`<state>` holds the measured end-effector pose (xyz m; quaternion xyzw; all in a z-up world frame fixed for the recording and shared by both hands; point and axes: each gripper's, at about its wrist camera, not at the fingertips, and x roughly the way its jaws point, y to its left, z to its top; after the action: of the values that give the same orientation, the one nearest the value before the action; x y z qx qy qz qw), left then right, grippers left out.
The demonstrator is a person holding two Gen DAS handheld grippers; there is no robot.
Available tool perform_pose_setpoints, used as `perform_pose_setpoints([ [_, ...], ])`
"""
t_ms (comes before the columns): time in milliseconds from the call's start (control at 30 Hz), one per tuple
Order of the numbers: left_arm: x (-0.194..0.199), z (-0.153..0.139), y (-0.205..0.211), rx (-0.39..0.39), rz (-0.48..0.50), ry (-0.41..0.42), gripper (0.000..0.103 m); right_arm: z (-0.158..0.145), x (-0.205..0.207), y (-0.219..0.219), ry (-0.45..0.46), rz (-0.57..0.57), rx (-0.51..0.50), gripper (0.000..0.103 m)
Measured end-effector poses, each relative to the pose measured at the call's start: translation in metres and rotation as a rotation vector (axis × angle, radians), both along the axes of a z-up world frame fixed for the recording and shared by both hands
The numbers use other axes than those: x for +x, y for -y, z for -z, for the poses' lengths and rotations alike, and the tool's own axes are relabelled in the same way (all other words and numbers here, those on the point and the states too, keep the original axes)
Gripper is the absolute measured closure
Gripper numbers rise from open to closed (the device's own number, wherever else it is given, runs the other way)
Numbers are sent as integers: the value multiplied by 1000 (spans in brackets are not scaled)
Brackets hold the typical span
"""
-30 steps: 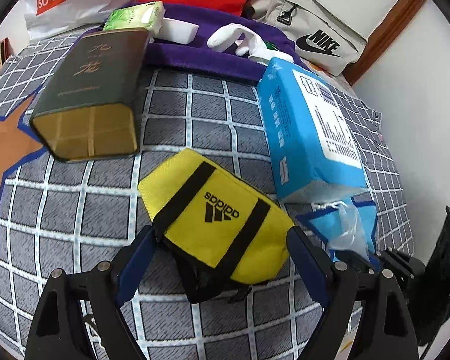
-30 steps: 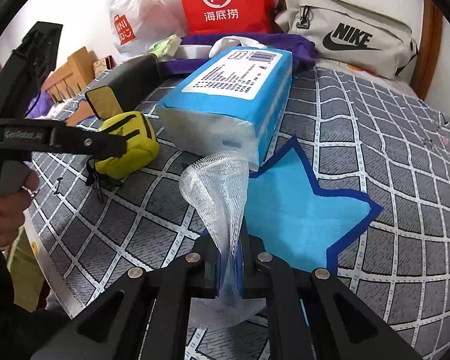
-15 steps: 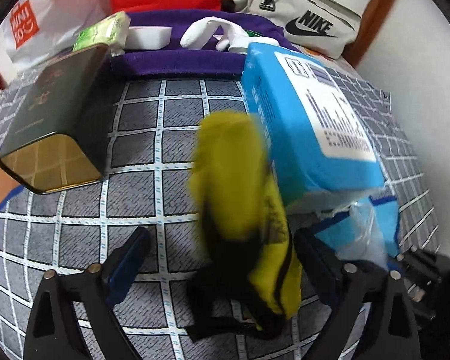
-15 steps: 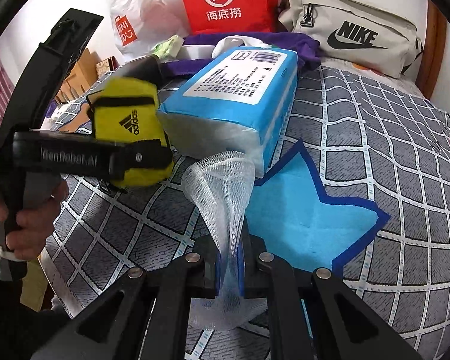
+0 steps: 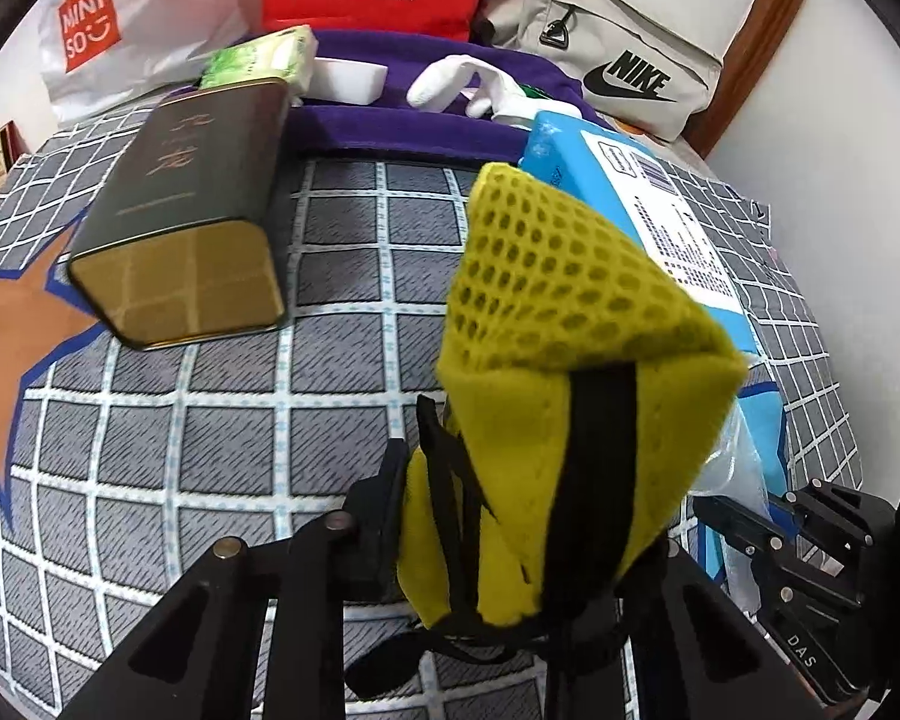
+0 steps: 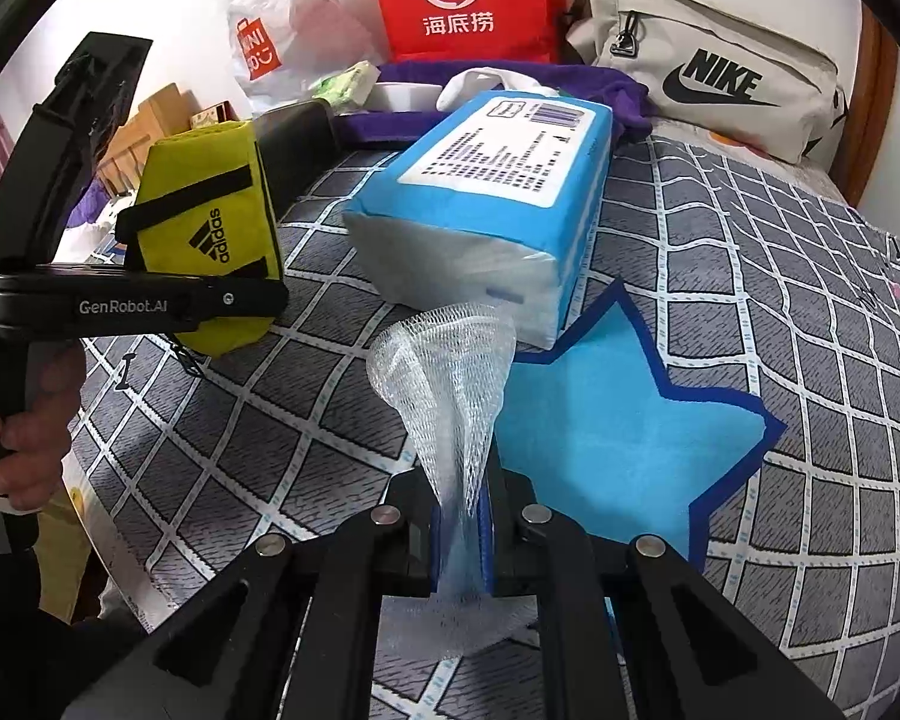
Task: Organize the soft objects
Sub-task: 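Carry the mesh bag and yellow bag over the purple towel with both grippers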
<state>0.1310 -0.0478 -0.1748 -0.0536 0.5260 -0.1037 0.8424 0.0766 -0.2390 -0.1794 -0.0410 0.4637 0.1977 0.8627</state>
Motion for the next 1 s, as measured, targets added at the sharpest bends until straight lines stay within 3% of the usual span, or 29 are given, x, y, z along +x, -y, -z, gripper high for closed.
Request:
perform_pose_setpoints([
  [767,-27,-36,-41,-16,-71,95,79,-32,-20,-25,56,15,-20,94],
  [1000,-36,-51,-50,15,-91,144,79,-43,-23,-32,81,24,-25,94],
])
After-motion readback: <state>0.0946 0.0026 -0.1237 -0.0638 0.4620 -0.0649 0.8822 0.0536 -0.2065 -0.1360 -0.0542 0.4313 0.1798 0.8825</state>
